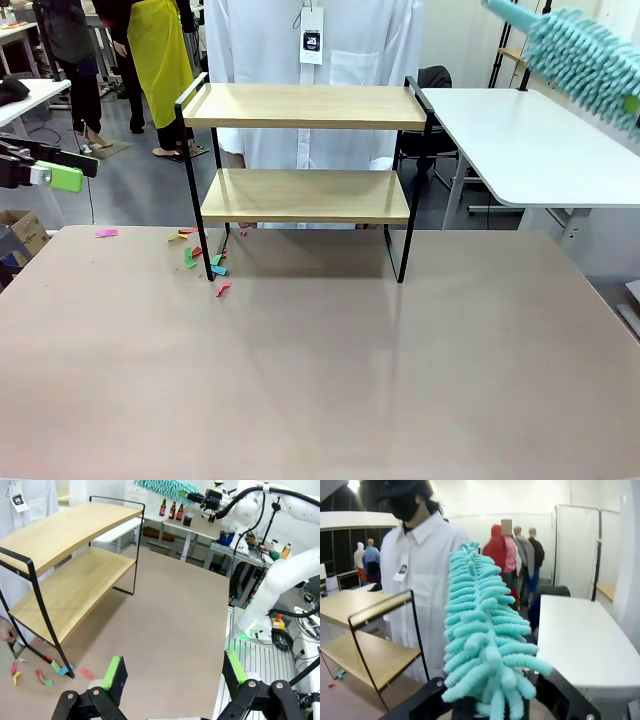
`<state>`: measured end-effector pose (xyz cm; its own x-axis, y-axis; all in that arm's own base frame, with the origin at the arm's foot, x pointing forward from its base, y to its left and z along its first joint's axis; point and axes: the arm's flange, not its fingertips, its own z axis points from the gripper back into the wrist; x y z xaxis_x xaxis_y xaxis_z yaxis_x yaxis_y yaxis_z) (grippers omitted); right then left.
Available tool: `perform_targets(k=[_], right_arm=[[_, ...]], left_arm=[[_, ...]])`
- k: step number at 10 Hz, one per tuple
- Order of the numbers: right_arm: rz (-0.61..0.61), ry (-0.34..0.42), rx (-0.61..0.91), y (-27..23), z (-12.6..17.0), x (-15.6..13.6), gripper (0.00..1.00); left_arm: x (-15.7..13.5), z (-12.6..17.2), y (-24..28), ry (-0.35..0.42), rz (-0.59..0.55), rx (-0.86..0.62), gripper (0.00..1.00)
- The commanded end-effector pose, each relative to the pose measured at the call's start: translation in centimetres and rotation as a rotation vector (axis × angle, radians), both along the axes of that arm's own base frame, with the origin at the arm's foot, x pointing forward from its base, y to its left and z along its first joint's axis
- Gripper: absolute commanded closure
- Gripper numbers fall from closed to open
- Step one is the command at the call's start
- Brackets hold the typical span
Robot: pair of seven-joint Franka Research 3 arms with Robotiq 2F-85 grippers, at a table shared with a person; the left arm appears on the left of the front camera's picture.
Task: Clean the shelf.
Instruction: Hand the Duster back to the human.
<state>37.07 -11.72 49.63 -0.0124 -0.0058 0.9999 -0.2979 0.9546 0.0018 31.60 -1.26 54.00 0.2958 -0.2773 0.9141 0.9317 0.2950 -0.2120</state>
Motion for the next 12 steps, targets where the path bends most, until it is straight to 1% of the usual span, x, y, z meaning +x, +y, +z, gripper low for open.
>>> perform_targets(k=[1, 5, 7, 8, 9, 10, 12], right_arm=[[-0.065, 0.069, -0.018, 0.1, -3.0, 0.6, 0.83], [-0.082, 0.224, -0.010, 0.5, -10.7, 1.3, 0.83], [-0.075, 0.274, -0.016, 1.1, -13.3, 1.5, 0.83], [-0.082, 0.273, -0.015, 1.3, -14.0, 1.5, 0.83], [-0.047, 0.252, 0.008, 1.8, -14.1, 2.0, 0.83], [-0.036, 0.306, 0.027, 0.1, -13.1, 2.3, 0.83], [-0.036, 0.306, 0.027, 0.1, -13.1, 2.3, 0.83]], left_arm=[[0.0, 0.3, -0.2, -0.005, -0.002, -0.028, 0.00], [0.0, 0.3, -0.2, -0.005, -0.002, -0.028, 0.00], [0.0, 0.3, -0.2, -0.005, -0.002, -0.028, 0.00], [0.0, 0.3, -0.2, -0.005, -0.002, -0.028, 0.00], [0.0, 0.3, -0.2, -0.005, -0.002, -0.028, 0.00], [0.0, 0.3, -0.2, -0.005, -0.002, -0.028, 0.00], [0.0, 0.3, -0.2, -0.005, -0.002, -0.028, 0.00]])
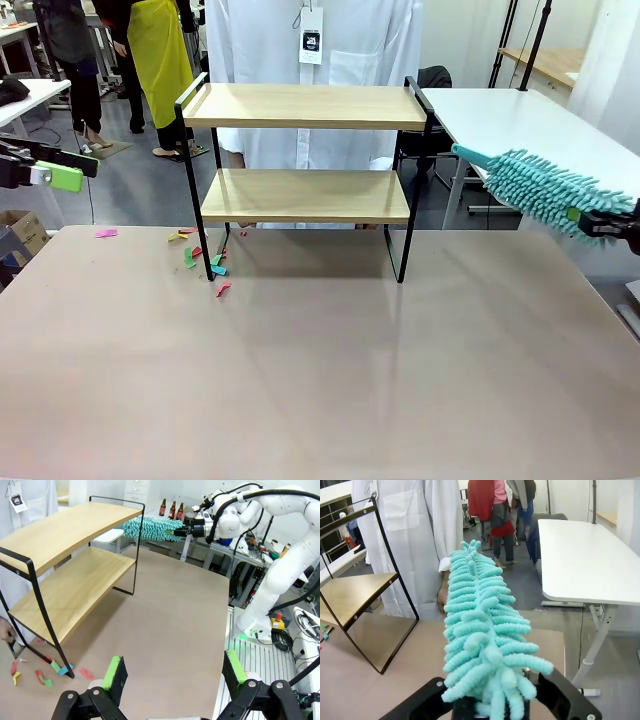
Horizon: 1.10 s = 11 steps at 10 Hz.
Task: Clean the shelf.
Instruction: Hand the Duster back to the human.
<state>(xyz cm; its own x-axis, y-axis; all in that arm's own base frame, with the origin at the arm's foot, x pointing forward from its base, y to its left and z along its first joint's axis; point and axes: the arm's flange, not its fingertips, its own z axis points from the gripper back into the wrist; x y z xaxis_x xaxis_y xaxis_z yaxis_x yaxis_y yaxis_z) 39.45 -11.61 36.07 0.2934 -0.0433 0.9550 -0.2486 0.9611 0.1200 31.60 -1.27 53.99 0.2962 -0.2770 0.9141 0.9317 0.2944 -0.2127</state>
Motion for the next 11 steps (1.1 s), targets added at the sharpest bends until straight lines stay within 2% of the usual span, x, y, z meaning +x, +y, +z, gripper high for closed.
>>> perform_targets(k=[1, 11], right_arm=[[-0.004, -0.005, -0.008, -0.05, 0.45, -0.06, 0.83], [-0.004, -0.005, -0.008, -0.05, 0.45, -0.06, 0.83]], left_arm=[[0.04, 0.32, -0.15, -0.005, -0.001, -0.027, 0.00], [0.04, 0.32, -0.15, -0.005, -0.001, -0.027, 0.00]])
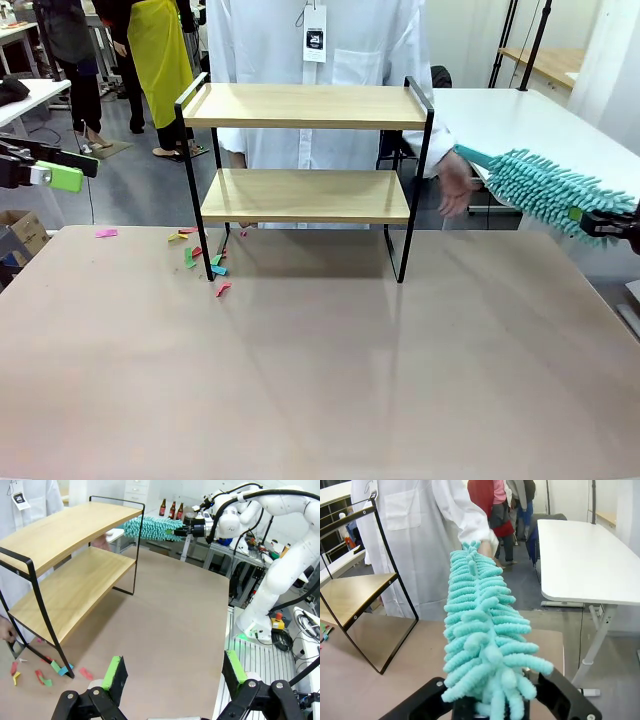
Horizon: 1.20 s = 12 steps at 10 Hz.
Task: Clean the shelf.
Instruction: Hand the Duster back to the human.
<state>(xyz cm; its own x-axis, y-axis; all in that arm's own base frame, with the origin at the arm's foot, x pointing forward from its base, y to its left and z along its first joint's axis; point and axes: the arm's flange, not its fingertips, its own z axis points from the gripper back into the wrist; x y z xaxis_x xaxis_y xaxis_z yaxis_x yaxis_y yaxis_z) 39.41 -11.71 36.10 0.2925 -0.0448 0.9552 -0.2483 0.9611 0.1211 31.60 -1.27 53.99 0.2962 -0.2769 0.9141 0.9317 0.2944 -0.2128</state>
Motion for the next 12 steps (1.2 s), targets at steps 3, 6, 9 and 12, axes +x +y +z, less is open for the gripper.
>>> perform_targets(k=[3, 6, 9, 12], right_arm=[[-0.004, -0.004, -0.009, 0.1, 0.4, 0.0, 0.83], [-0.004, -0.004, -0.009, 0.1, 0.4, 0.0, 0.83], [-0.007, -0.002, -0.011, -0.2, 0.1, 0.0, 0.26], [0.011, 0.007, -0.001, -0.5, 2.9, -0.7, 0.00]], left_arm=[[0.0, 0.3, -0.1, -0.005, -0.001, -0.027, 0.00], [0.0, 0.3, -0.1, -0.005, -0.001, -0.027, 0.00], [0.0, 0.3, -0.1, -0.005, -0.001, -0.027, 0.00], [0.0, 0.3, -0.1, -0.005, -0.001, -0.027, 0.00]])
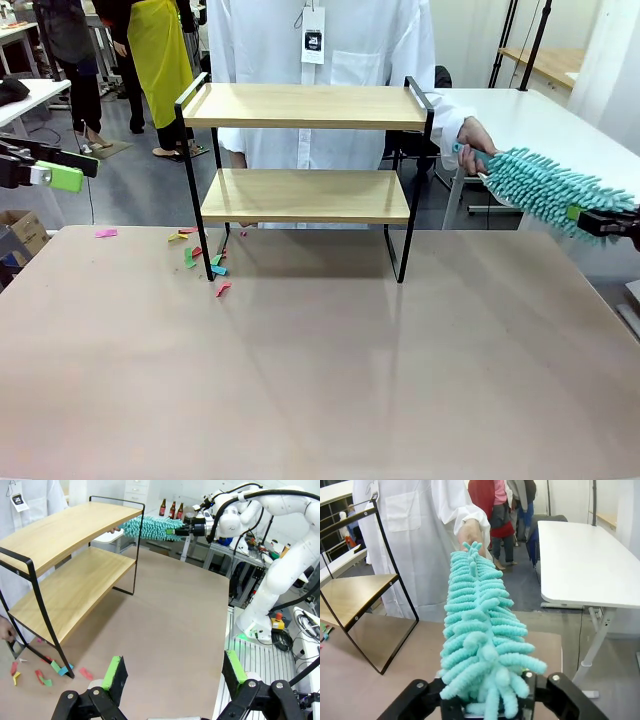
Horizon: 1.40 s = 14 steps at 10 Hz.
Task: Clean the shelf.
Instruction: Hand the Duster back to the human.
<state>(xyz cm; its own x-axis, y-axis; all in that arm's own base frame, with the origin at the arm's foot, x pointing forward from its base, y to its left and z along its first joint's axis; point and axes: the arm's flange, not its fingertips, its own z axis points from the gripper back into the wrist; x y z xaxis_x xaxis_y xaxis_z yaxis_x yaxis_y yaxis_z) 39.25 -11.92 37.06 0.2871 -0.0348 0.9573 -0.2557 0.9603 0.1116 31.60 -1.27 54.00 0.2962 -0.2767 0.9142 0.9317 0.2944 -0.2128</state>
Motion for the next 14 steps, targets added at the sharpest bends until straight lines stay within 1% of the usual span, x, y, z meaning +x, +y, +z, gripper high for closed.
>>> perform_targets(k=[1, 2, 4, 6, 8, 10, 11, 12, 14], right_arm=[[0.001, -0.002, 0.021, -0.6, 3.9, -1.0, 0.00], [-0.015, -0.016, 0.047, -1.1, 6.1, -1.3, 0.02], [-0.020, -0.066, 0.145, -2.7, 11.8, -1.8, 0.00], [-0.076, -0.118, 0.288, -6.1, 17.0, -1.8, 0.00], [-0.115, -0.164, 0.451, -10.6, 20.6, -2.1, 0.00], [-0.162, -0.188, 0.514, -13.7, 22.0, -2.3, 0.00], [-0.149, -0.163, 0.536, -14.2, 21.9, -1.9, 0.00], [-0.169, -0.199, 0.473, -12.8, 22.0, -3.2, 0.00], [-0.169, -0.199, 0.473, -12.8, 22.0, -3.2, 0.00]], left_arm=[[0.0, 0.3, -0.1, -0.005, -0.001, -0.027, 0.00], [0.0, 0.3, -0.1, -0.005, -0.001, -0.027, 0.00], [0.0, 0.3, -0.1, -0.005, -0.001, -0.027, 0.00], [0.0, 0.3, -0.1, -0.005, -0.001, -0.027, 0.00], [0.0, 0.3, -0.1, -0.005, -0.001, -0.027, 0.00], [0.0, 0.3, -0.1, -0.005, -0.001, -0.027, 0.00], [0.0, 0.3, -0.1, -0.005, -0.001, -0.027, 0.00], [0.0, 0.3, -0.1, -0.005, -0.001, -0.027, 0.00], [0.0, 0.3, -0.1, -0.005, -0.001, -0.027, 0.00]])
